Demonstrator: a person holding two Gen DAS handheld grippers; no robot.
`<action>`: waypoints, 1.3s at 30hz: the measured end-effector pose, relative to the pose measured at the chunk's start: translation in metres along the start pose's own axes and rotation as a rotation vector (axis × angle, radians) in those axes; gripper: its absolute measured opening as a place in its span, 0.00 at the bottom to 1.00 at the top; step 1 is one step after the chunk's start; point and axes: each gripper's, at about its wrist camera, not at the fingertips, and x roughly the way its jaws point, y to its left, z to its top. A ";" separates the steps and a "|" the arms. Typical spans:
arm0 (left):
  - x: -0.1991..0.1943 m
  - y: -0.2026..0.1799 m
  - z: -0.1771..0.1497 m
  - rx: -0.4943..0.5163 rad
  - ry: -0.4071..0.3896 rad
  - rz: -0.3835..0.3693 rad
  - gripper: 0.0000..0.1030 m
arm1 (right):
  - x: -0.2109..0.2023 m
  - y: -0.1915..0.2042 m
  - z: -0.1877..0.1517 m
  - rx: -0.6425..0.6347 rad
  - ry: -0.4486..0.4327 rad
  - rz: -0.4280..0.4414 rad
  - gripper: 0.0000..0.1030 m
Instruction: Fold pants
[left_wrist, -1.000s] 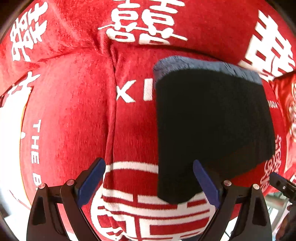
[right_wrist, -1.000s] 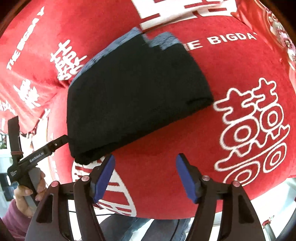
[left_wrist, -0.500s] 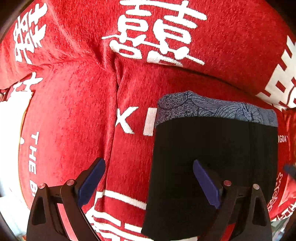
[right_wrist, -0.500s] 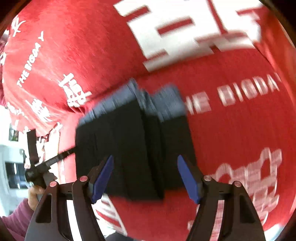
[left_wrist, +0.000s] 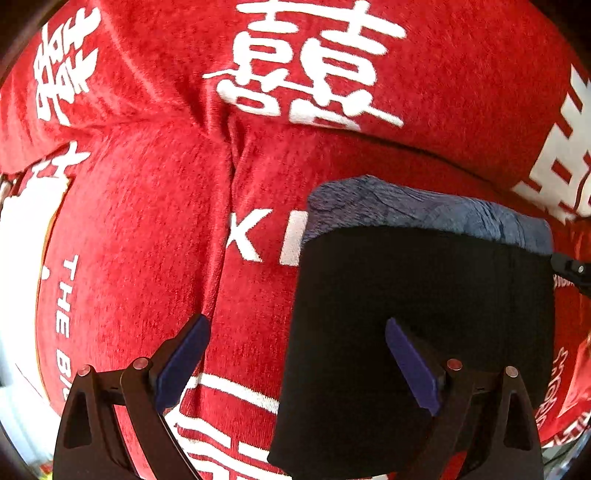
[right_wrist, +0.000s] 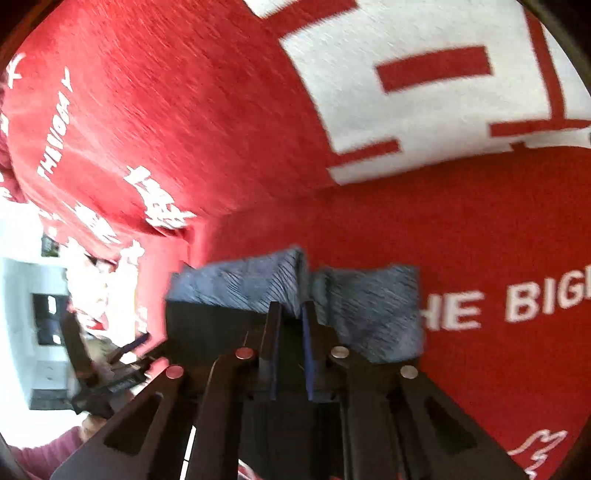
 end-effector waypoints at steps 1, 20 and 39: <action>0.002 -0.001 0.000 0.001 0.001 0.003 0.93 | 0.005 -0.003 -0.002 -0.019 0.022 -0.050 0.05; 0.007 0.003 0.003 -0.001 0.027 -0.010 0.98 | -0.018 -0.049 -0.067 0.170 0.030 0.033 0.16; 0.033 0.025 0.022 0.086 0.215 -0.440 0.98 | -0.014 -0.094 -0.062 0.160 0.076 0.217 0.70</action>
